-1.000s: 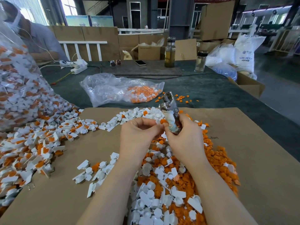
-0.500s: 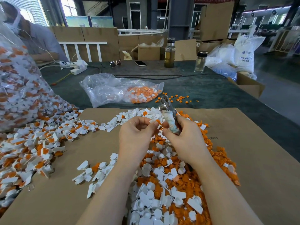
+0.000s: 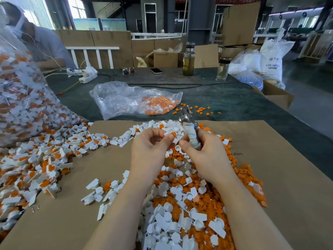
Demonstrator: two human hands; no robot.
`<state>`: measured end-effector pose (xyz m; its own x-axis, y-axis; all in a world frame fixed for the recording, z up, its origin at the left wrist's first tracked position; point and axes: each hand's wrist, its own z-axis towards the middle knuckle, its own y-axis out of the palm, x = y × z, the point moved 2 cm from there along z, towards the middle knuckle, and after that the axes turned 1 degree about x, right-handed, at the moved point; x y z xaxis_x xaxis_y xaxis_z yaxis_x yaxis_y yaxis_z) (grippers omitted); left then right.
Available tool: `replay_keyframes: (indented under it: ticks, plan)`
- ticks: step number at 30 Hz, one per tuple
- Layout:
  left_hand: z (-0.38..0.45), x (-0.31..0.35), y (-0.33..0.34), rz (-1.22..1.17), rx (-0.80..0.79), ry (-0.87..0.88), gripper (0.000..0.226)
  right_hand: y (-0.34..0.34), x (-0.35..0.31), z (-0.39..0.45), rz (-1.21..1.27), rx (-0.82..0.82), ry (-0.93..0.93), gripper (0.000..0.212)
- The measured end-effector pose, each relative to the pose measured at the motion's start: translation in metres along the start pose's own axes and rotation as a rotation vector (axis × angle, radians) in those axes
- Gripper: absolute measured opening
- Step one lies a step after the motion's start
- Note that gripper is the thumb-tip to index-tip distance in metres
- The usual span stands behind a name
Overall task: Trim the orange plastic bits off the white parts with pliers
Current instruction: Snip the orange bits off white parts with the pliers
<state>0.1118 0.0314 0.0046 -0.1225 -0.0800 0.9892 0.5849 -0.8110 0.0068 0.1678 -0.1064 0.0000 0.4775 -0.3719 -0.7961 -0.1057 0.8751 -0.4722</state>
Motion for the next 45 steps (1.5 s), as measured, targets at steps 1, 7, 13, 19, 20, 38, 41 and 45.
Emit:
replay_keyframes:
  ticks: [1, 7, 13, 19, 20, 38, 41, 45]
  plan:
    - [-0.001, 0.0, 0.001, 0.027, 0.006, 0.002, 0.012, 0.0, -0.001, 0.0, 0.007, 0.033, -0.007, 0.009]
    - [-0.003, -0.003, 0.006, 0.171, 0.018, 0.034, 0.016, 0.003, -0.003, -0.001, -0.044, 0.072, -0.014, 0.012]
    - [-0.003, -0.004, 0.008, 0.235, 0.028, 0.073, 0.015, 0.003, -0.002, 0.0, -0.041, 0.072, 0.016, 0.016]
    - [-0.001, -0.004, 0.006, 0.216, 0.004, 0.077, 0.013, 0.001, 0.0, 0.001, -0.044, -0.011, 0.013, 0.012]
    - [0.0, -0.004, 0.004, 0.186, -0.005, 0.073, 0.01, -0.001, 0.001, 0.001, -0.03, -0.049, 0.02, 0.011]
    - [0.008, -0.006, -0.01, -0.156, -0.155, 0.096, 0.008, -0.002, -0.002, -0.003, -0.11, -0.405, -0.018, 0.009]
    - [0.009, -0.007, -0.01, -0.176, -0.155, 0.099, 0.009, 0.0, -0.002, -0.004, -0.133, -0.387, -0.034, 0.008]
    - [0.01, -0.008, -0.01, -0.184, -0.165, 0.1, 0.009, 0.001, -0.003, -0.005, -0.11, -0.38, -0.037, 0.005]
